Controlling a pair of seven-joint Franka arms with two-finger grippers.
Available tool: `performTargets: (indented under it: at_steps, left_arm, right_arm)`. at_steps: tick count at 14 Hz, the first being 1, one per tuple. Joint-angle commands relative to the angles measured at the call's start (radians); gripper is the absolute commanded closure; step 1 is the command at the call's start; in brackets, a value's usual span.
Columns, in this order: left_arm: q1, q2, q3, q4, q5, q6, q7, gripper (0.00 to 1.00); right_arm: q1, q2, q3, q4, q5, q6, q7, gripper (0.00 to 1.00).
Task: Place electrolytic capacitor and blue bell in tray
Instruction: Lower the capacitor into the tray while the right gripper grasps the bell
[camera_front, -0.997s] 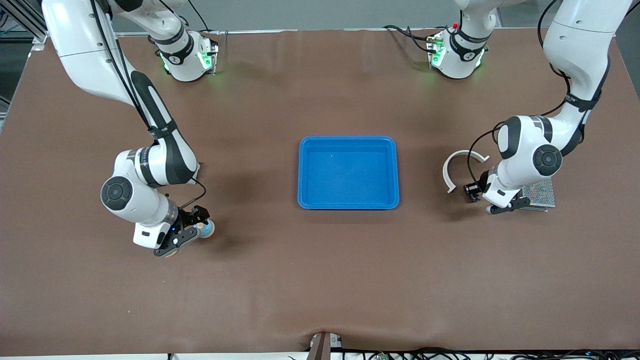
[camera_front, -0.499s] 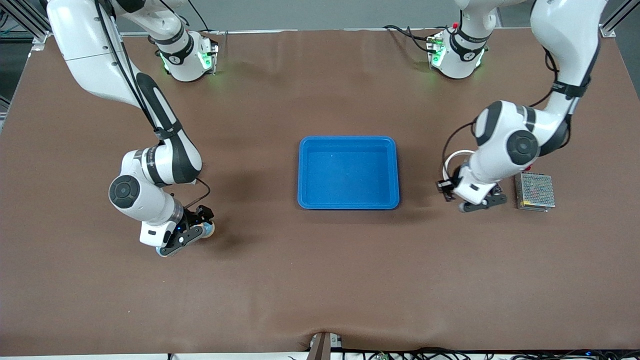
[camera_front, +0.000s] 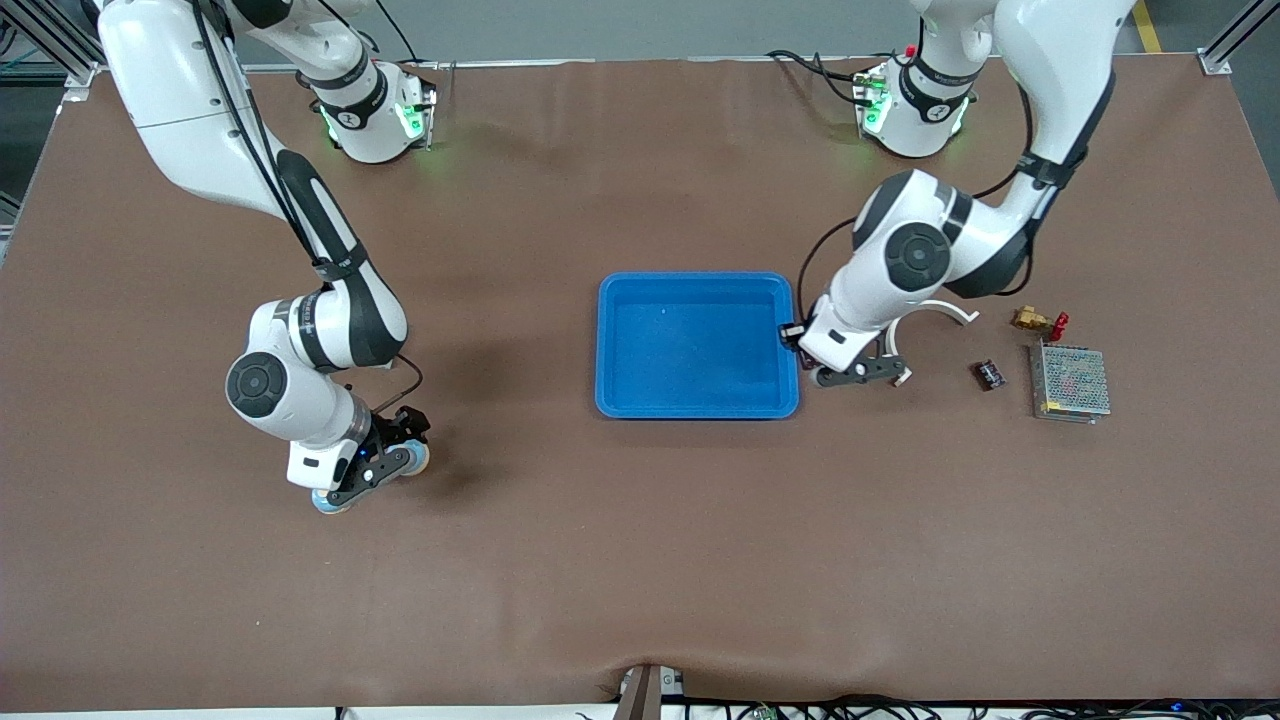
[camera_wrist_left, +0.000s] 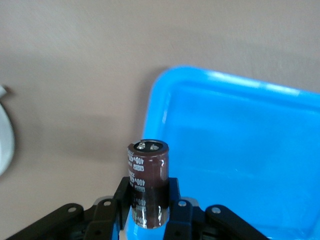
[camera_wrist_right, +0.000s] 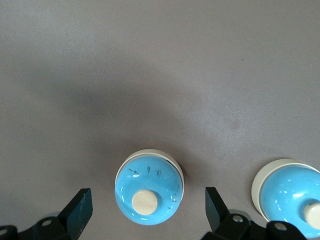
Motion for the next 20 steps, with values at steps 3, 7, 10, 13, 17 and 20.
performTargets:
  at_steps: [3,7,10,13,17,20]
  left_arm:
    - [-0.067,0.078,0.001,0.007,0.119,0.018,-0.14,1.0]
    - [-0.095,0.146,0.001,0.012,0.153,0.027,-0.192,1.0]
    - [-0.102,0.176,0.003,0.013,0.153,0.045,-0.202,1.0]
    - [-0.101,0.199,0.008,0.025,0.153,0.045,-0.202,0.73]
    - [-0.102,0.239,0.009,0.059,0.153,0.045,-0.22,0.17]
    - [-0.107,0.233,0.009,0.07,0.153,0.042,-0.226,0.0]
  right_arm:
    - [0.002,0.024,0.002,-0.005,-0.006,0.03,-0.013,0.0]
    - [0.007,0.032,0.002,-0.004,-0.005,0.052,-0.013,0.0]
    - [0.011,0.042,0.002,-0.005,-0.006,0.07,-0.013,0.0]
    - [0.011,0.042,0.002,-0.005,-0.006,0.069,-0.013,0.2]
    - [0.004,0.044,0.0,-0.005,-0.006,0.069,-0.023,0.09]
    - [-0.006,0.045,0.0,-0.005,-0.006,0.069,-0.043,0.0]
